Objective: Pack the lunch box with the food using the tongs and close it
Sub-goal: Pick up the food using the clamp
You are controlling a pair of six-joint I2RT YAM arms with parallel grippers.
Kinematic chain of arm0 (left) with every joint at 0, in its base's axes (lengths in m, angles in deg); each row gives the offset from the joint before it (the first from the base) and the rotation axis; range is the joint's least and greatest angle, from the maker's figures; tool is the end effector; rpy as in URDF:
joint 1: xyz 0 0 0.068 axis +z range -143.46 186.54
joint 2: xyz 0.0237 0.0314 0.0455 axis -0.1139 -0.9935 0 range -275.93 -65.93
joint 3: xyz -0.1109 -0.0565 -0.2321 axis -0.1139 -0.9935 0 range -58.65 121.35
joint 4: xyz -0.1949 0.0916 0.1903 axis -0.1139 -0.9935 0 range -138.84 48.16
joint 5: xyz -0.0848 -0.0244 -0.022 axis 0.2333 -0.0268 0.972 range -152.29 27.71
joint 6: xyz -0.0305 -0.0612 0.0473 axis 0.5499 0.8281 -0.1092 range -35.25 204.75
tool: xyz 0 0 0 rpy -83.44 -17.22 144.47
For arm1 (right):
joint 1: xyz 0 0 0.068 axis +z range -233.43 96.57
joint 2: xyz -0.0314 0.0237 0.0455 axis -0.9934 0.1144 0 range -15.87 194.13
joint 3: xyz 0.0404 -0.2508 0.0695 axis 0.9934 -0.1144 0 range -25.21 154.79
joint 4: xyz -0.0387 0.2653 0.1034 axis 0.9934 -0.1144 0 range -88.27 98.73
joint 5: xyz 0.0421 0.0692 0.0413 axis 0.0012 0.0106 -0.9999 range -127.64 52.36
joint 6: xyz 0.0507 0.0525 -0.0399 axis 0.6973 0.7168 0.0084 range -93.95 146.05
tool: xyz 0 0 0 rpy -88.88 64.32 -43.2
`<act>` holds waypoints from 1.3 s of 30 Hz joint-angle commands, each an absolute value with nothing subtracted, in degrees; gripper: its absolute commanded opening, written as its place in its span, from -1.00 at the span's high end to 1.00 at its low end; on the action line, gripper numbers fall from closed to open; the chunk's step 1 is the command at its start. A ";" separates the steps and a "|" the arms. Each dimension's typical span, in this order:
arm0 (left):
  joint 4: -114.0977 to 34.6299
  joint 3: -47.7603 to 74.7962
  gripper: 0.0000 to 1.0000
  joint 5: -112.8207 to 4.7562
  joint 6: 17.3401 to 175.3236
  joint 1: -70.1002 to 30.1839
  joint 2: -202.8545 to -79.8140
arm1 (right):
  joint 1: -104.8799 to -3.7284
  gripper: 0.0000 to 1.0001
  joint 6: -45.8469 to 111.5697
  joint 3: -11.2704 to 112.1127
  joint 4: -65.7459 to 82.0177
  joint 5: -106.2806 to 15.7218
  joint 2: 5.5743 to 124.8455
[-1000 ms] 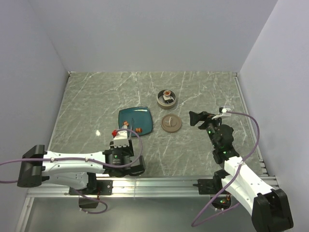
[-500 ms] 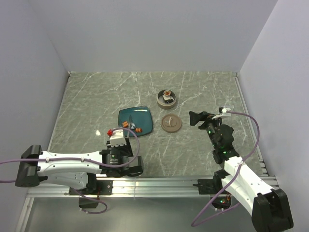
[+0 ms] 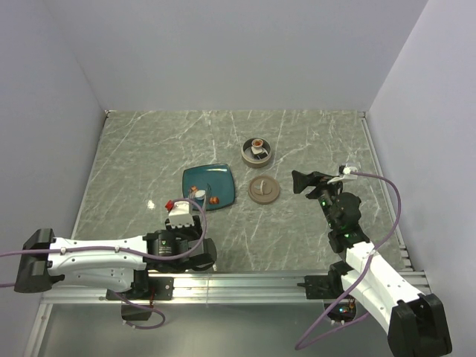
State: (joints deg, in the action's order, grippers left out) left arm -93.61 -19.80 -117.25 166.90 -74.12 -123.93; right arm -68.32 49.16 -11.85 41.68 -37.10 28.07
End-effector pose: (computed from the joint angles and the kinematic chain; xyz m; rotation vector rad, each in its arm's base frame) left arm 0.0912 -0.1879 0.1871 -0.2152 2.1395 -0.1893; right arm 0.2401 0.0641 0.2090 0.1159 1.5482 0.5228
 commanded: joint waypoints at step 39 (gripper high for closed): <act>-75.50 -21.65 0.35 -110.28 146.90 -62.45 -124.11 | -68.75 -0.99 49.34 -12.29 42.57 -37.46 27.02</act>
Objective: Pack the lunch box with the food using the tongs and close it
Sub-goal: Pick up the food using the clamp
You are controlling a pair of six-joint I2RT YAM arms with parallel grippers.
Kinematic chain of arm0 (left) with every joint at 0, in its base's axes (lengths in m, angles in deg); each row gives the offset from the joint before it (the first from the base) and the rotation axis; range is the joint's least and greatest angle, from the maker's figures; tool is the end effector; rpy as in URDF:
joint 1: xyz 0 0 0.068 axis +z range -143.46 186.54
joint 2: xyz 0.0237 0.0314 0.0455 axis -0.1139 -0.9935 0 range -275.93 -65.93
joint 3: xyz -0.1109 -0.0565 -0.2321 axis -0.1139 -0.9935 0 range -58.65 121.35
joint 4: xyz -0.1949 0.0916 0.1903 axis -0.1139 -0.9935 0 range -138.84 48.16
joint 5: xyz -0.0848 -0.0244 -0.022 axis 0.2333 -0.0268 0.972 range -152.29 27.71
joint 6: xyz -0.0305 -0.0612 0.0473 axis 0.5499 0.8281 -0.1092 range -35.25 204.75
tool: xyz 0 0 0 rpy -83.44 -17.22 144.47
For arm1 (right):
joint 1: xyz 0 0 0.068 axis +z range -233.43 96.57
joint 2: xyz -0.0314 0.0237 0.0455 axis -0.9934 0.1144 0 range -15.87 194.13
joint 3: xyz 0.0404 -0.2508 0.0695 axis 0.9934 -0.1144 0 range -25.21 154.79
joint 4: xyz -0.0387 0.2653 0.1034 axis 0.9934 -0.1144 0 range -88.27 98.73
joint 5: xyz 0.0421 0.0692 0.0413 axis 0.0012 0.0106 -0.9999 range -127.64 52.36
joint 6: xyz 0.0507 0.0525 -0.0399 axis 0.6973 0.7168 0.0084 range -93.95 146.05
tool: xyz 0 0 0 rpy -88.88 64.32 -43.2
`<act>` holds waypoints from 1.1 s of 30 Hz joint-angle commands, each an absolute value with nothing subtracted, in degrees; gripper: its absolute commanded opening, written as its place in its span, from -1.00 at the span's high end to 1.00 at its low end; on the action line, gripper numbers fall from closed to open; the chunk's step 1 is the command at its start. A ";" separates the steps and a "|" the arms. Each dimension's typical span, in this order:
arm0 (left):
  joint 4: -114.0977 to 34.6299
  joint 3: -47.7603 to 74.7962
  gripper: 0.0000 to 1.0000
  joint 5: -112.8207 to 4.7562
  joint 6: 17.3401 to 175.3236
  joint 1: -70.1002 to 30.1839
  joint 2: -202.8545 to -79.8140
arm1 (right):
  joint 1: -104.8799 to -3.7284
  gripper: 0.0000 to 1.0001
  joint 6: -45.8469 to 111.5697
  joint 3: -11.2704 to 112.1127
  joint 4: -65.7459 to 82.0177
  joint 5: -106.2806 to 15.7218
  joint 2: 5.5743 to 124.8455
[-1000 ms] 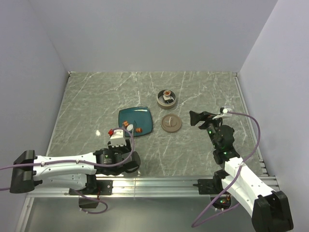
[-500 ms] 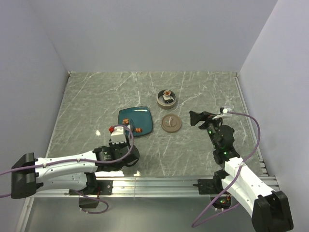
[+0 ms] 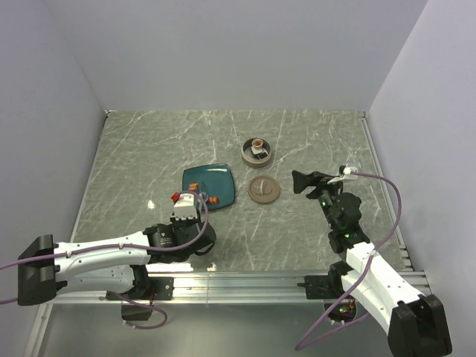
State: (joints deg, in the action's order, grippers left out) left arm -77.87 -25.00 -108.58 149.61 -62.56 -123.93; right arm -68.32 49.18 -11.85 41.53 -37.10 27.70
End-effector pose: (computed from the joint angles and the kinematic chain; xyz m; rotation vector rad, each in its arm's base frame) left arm 0.1275 -0.1865 0.1635 -0.1677 2.2140 -0.1679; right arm 0.2395 0.0639 0.2101 0.1159 1.5443 0.5238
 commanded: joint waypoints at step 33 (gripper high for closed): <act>-77.61 -20.86 -0.02 -110.37 146.45 -63.86 -123.23 | -68.67 -0.99 49.43 -12.29 42.39 -37.38 27.20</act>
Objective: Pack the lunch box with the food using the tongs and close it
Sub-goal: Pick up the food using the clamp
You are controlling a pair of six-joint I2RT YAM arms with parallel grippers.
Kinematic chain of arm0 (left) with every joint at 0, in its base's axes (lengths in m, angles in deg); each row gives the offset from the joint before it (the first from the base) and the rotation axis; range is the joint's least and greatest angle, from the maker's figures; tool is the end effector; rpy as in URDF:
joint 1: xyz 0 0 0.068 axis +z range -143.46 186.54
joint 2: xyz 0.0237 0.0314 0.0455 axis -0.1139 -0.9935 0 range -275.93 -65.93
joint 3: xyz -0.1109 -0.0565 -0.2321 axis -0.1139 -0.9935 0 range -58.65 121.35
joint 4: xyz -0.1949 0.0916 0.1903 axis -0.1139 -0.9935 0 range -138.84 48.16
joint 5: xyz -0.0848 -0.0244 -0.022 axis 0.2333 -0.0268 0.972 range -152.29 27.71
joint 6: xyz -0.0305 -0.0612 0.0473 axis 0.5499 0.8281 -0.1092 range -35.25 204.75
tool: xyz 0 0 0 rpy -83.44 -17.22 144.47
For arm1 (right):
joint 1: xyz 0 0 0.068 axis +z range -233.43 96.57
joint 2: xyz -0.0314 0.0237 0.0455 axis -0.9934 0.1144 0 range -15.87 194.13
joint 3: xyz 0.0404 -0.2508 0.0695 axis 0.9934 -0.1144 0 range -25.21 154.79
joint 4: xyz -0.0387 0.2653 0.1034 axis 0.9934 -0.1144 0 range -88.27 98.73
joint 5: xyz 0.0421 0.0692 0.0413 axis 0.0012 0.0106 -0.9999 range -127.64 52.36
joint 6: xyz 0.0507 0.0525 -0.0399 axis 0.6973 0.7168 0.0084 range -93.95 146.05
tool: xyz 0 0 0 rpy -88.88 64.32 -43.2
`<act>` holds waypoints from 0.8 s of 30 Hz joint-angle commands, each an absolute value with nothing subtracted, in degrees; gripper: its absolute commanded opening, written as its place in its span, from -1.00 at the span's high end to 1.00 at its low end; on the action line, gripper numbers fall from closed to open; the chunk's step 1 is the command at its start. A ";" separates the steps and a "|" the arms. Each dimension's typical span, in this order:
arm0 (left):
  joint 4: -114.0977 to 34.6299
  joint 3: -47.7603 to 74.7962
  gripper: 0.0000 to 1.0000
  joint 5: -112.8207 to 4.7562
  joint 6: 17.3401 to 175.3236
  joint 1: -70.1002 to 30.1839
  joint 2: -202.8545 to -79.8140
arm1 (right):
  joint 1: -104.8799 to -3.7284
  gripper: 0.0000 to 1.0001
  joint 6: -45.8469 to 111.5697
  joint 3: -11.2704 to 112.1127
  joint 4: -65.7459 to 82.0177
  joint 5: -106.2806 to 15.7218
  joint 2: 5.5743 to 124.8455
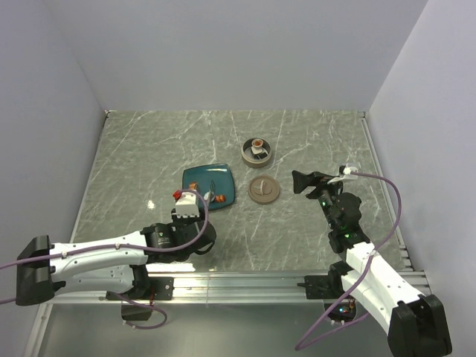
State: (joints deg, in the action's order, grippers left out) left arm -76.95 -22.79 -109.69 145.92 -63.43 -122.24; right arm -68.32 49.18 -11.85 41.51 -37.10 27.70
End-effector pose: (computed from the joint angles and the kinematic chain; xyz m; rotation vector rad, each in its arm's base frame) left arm 0.1273 -0.1930 0.1845 -0.1269 2.1673 -0.2164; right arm 0.2395 0.0639 0.2100 0.1160 1.5447 0.5238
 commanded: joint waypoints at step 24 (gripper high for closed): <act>-79.19 -20.69 0.31 -106.24 146.98 -63.95 -125.96 | -68.67 -0.99 49.51 -12.38 42.30 -37.46 26.67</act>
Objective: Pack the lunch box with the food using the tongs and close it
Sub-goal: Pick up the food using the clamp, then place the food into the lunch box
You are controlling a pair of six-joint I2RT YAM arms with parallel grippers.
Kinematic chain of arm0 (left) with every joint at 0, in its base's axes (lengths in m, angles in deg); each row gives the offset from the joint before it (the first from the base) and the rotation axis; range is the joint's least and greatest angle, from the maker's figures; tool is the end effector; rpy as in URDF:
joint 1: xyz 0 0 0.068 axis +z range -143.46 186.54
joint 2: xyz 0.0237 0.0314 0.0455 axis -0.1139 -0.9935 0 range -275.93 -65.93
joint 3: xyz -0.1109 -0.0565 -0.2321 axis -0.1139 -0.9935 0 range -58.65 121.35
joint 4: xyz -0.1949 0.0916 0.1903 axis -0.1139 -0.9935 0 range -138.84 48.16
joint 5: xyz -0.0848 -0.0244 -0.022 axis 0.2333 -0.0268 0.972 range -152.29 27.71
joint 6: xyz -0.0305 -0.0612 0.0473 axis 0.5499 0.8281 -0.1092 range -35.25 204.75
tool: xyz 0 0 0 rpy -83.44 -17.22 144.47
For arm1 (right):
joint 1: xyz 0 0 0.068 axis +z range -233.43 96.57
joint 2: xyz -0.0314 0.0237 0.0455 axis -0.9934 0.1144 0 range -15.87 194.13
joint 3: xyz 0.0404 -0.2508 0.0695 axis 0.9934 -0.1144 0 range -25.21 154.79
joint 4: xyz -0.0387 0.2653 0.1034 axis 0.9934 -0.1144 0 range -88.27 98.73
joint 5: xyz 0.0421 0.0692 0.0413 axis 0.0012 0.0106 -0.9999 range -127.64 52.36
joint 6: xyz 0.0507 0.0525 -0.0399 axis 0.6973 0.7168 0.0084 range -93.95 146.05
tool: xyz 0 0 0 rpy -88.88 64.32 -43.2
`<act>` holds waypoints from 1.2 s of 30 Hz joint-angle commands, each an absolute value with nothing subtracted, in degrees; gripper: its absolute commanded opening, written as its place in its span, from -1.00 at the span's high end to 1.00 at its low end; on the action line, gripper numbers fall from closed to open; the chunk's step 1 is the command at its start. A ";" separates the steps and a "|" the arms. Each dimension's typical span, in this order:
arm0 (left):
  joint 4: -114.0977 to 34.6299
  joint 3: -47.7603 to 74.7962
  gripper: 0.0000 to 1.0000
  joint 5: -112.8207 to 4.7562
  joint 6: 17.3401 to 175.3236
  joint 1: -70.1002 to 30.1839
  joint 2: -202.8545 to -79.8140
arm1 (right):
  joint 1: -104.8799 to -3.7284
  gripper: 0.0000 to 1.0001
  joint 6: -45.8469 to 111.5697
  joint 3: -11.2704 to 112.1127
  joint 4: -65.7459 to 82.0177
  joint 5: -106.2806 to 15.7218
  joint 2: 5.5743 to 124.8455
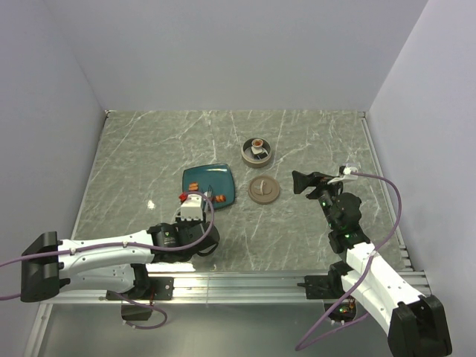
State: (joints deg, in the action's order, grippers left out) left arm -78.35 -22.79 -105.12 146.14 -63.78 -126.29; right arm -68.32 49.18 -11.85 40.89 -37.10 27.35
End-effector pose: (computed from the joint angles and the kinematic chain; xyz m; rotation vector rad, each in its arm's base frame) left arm 0.1236 -0.1988 0.1648 -0.0527 2.2723 -0.1706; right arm 0.2390 0.0638 0.2098 0.1163 1.5494 0.5229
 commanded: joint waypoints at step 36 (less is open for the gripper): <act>-42.28 -4.52 0.37 -93.15 111.31 -45.49 -143.44 | -68.67 -0.99 49.25 -12.29 43.45 -37.46 28.60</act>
State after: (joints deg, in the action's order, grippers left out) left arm -49.45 -10.36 -96.31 117.53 -46.19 -141.21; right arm -68.32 49.18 -11.85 41.35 -37.12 28.64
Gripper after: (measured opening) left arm 0.360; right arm 0.996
